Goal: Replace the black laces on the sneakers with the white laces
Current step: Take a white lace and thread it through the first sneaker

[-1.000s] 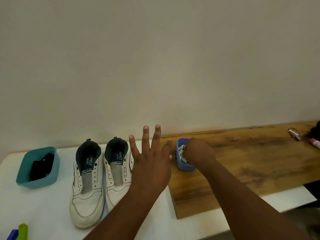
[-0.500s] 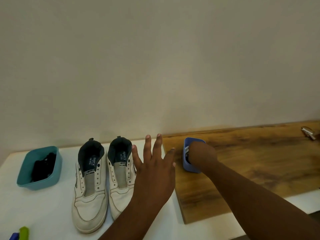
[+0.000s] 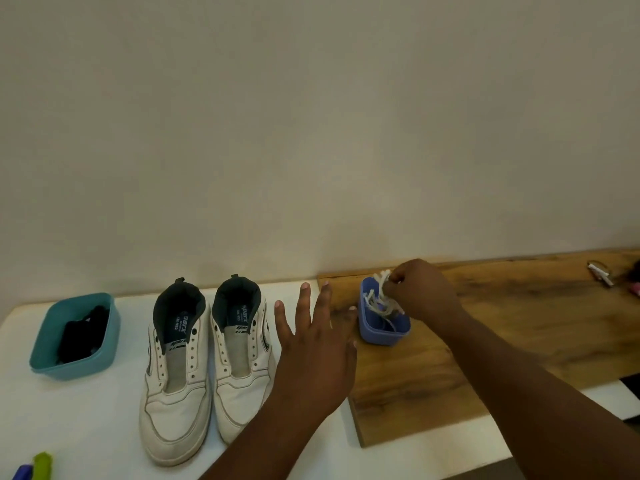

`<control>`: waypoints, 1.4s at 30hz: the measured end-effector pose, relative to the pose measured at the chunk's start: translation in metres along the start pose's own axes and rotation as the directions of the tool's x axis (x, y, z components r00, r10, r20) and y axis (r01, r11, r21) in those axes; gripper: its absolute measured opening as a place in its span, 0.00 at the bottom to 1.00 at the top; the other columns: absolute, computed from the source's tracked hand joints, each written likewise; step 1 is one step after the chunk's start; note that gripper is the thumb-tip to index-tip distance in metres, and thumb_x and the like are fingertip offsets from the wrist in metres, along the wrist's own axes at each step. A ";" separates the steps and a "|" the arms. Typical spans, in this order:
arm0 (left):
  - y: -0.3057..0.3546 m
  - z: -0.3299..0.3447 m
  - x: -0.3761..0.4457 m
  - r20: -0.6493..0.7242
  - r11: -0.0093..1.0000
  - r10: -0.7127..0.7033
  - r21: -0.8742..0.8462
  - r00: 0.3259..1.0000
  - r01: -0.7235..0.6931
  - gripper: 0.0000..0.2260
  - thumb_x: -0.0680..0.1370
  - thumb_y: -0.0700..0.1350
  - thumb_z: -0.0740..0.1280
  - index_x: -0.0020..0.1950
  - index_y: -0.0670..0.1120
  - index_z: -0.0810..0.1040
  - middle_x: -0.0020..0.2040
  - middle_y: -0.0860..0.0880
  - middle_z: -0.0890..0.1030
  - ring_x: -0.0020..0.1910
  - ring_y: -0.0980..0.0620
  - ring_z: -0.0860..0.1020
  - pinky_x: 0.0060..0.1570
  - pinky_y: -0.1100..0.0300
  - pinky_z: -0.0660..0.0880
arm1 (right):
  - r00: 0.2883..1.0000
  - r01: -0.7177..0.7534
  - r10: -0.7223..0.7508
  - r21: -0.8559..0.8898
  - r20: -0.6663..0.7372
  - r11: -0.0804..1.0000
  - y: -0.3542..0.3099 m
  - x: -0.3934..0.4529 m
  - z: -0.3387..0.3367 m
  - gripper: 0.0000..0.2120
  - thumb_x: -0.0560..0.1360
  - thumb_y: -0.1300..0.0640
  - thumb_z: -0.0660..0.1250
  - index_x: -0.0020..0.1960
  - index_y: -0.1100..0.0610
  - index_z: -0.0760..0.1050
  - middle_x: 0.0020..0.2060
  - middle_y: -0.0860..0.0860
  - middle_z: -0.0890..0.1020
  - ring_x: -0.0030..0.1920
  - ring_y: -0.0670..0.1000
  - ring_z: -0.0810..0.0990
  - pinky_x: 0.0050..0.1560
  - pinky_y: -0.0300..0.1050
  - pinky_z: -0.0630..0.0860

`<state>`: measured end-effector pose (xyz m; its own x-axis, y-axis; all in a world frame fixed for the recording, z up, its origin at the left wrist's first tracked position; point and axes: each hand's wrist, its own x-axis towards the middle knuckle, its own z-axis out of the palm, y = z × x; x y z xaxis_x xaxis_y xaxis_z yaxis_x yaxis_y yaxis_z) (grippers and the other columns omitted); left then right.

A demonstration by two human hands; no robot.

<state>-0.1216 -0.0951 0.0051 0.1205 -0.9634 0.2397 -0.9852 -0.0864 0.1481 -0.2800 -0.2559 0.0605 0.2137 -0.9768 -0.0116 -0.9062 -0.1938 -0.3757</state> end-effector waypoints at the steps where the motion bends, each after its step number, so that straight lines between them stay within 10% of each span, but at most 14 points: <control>1: 0.001 -0.001 0.000 -0.002 1.000 -0.002 -0.008 1.000 0.002 0.24 0.79 0.59 0.48 0.70 0.60 0.73 0.82 0.45 0.56 0.81 0.37 0.48 0.72 0.27 0.48 | 1.000 0.002 -0.001 0.059 -0.013 0.998 0.000 0.000 -0.006 0.13 0.73 0.54 0.70 0.31 0.59 0.78 0.25 0.56 0.78 0.22 0.50 0.75 0.24 0.45 0.70; 11: 0.002 -0.010 -0.008 0.051 0.996 -0.012 -0.086 0.999 0.016 0.22 0.79 0.60 0.52 0.69 0.60 0.73 0.81 0.45 0.59 0.80 0.38 0.54 0.72 0.28 0.53 | 0.992 -0.033 0.088 0.498 -0.087 0.866 -0.001 -0.004 -0.019 0.09 0.77 0.59 0.71 0.40 0.61 0.84 0.32 0.61 0.80 0.26 0.47 0.72 0.29 0.44 0.71; 21: 0.016 0.002 0.027 0.172 0.953 -0.011 -0.296 0.985 0.062 0.19 0.84 0.52 0.54 0.75 0.63 0.64 0.83 0.49 0.48 0.80 0.42 0.39 0.76 0.37 0.37 | 0.994 -0.109 0.107 0.254 0.021 0.961 0.024 -0.017 0.017 0.12 0.75 0.59 0.70 0.34 0.60 0.79 0.29 0.56 0.79 0.27 0.51 0.75 0.28 0.42 0.68; 28: 0.025 0.026 0.101 0.211 0.980 -0.049 -0.180 0.976 0.088 0.14 0.84 0.56 0.57 0.66 0.61 0.76 0.83 0.46 0.48 0.80 0.39 0.37 0.74 0.33 0.38 | 0.999 -0.036 0.036 0.136 -0.003 0.990 0.027 -0.023 0.027 0.20 0.73 0.59 0.69 0.26 0.55 0.65 0.22 0.50 0.66 0.24 0.47 0.64 0.25 0.39 0.58; 37: 0.049 0.048 0.155 0.405 0.975 -0.049 0.218 0.913 -0.045 0.08 0.79 0.48 0.64 0.55 0.51 0.82 0.82 0.42 0.43 0.77 0.31 0.34 0.65 0.21 0.35 | 0.999 -0.029 0.030 -0.031 0.022 0.999 0.033 -0.020 0.037 0.13 0.78 0.49 0.69 0.36 0.51 0.75 0.28 0.47 0.71 0.28 0.45 0.69 0.26 0.38 0.59; 42: 0.061 0.058 0.160 0.409 0.958 -0.088 0.285 0.908 -0.035 0.15 0.80 0.52 0.63 0.65 0.50 0.78 0.80 0.39 0.55 0.78 0.30 0.37 0.64 0.20 0.35 | 0.995 -0.073 0.075 -0.028 0.061 0.997 0.044 -0.018 0.044 0.19 0.76 0.46 0.70 0.31 0.50 0.68 0.26 0.48 0.70 0.26 0.46 0.67 0.26 0.40 0.59</control>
<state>-0.1695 -0.2696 -0.0027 0.1467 -0.9712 -0.1879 -0.9827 -0.1214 -0.1398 -0.3072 -0.2428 0.0033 0.1674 -0.9812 -0.0965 -0.9293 -0.1244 -0.3477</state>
